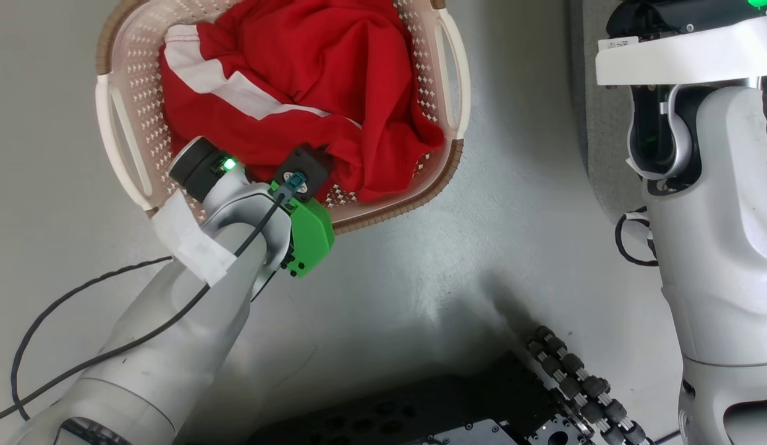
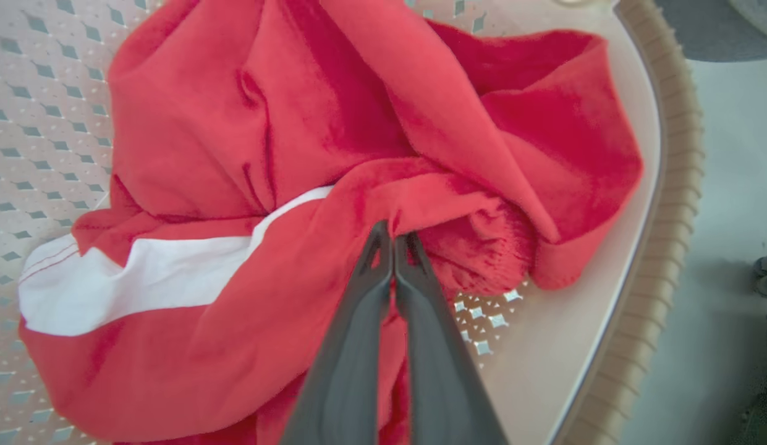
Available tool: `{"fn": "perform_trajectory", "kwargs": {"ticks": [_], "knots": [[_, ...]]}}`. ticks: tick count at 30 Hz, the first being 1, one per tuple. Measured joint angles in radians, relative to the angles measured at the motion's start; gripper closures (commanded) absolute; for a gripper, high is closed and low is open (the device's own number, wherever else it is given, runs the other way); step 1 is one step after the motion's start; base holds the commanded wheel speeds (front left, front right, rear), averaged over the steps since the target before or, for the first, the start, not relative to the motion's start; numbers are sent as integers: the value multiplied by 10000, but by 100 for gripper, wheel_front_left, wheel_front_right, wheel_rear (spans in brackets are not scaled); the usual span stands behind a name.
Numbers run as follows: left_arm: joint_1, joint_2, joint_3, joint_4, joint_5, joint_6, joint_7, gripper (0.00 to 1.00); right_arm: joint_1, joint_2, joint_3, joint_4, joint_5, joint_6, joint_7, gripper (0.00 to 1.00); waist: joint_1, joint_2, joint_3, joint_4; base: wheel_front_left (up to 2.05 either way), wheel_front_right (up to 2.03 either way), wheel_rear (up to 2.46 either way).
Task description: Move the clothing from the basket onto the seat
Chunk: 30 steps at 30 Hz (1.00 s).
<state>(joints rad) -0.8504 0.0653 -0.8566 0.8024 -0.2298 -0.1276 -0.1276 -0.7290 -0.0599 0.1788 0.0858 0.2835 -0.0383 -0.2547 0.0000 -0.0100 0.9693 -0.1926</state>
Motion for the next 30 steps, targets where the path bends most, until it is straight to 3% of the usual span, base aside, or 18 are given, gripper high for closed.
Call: {"fn": "perform_trajectory", "kwargs": {"ticks": [11,30], "knots": [[-43,-86,420,-194,-767,0,-1032,100,441,0,-349,489,-382,27,0,0,0,0,-768,335,0,0,0],[970,-190,1687,-1304,-1810,56,-1214,100,2185,-12,-1095,1289,-562,291,0,0,0,0,-3217,1026,0,0,0]]}}
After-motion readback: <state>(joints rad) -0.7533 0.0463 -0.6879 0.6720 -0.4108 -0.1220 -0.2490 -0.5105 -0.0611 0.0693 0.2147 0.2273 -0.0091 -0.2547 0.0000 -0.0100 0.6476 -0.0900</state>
